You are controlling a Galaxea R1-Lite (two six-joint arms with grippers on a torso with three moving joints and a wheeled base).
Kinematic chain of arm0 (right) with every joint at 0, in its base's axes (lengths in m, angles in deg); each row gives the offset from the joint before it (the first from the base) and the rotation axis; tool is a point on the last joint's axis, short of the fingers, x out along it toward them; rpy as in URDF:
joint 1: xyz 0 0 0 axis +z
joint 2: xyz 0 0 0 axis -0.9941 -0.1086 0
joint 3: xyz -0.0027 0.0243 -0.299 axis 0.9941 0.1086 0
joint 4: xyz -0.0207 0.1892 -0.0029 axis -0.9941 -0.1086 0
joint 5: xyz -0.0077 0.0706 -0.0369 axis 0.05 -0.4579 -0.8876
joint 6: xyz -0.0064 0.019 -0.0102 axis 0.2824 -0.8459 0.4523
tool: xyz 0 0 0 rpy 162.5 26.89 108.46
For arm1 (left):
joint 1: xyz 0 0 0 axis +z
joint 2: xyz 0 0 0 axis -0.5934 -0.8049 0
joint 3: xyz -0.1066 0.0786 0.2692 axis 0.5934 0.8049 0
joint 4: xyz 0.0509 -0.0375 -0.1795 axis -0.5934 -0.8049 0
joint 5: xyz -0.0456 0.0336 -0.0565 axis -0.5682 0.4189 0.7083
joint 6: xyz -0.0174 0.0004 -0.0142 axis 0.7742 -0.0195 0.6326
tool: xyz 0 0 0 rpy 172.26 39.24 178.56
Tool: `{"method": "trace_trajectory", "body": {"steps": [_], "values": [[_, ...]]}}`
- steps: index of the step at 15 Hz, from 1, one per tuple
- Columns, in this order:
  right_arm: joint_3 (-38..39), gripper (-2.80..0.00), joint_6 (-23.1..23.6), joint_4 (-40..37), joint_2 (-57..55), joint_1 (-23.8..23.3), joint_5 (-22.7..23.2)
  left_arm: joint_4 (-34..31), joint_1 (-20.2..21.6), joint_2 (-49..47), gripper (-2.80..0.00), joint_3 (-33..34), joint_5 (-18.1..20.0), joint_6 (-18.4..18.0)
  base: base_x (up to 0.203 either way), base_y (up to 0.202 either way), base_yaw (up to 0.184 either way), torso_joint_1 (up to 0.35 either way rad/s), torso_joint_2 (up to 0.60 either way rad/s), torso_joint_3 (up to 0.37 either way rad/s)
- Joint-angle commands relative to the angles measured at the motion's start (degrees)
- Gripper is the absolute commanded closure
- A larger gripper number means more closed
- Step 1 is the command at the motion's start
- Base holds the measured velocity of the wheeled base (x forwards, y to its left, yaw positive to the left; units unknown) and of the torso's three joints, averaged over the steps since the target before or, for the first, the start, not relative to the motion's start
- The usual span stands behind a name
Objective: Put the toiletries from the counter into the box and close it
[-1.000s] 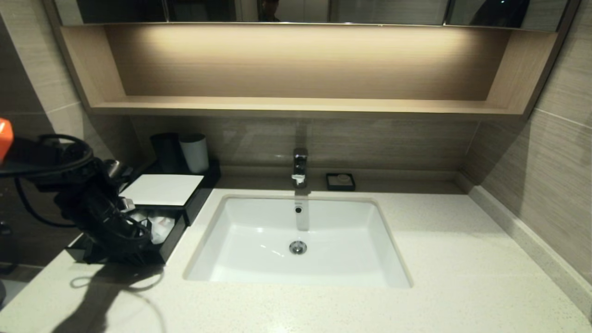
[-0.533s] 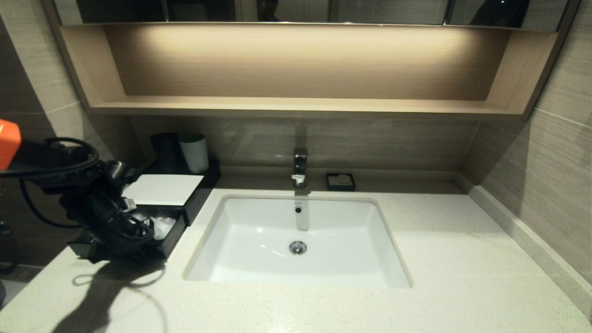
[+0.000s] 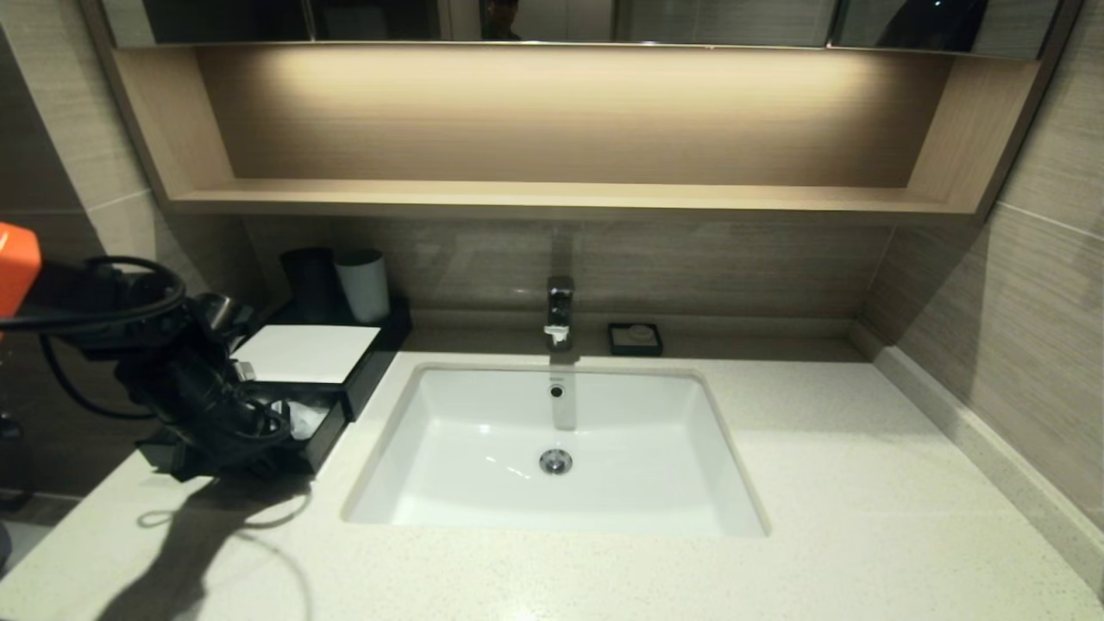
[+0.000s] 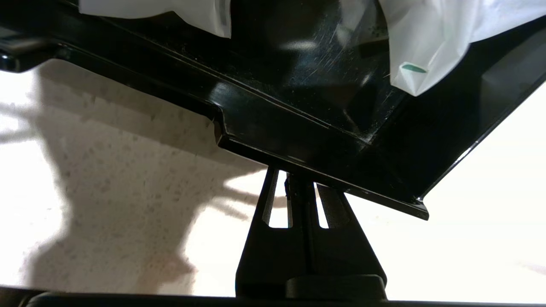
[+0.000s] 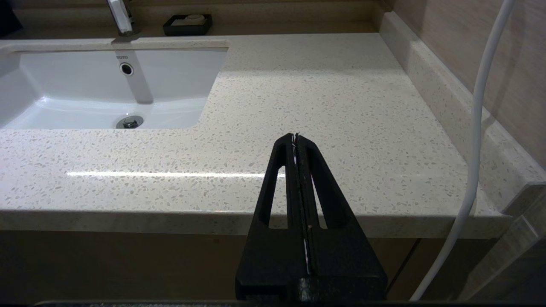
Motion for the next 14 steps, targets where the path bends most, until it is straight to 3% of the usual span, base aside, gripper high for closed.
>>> {"method": "trace_trajectory", "body": {"steps": [1,14], "values": [[0.00,0.00,-0.01,0.04,-0.06,0.00,0.04,0.16,0.03,-0.03,0.00,-0.23,0.07,0.16,0.000,0.000,0.000,0.000,0.00,0.000],[0.00,0.00,-0.01,-0.04,-0.06,0.00,0.04,6.55,-0.14,-0.56,0.00,-0.59,0.34,0.95,0.000,0.000,0.000,0.000,0.00,0.000]]}}
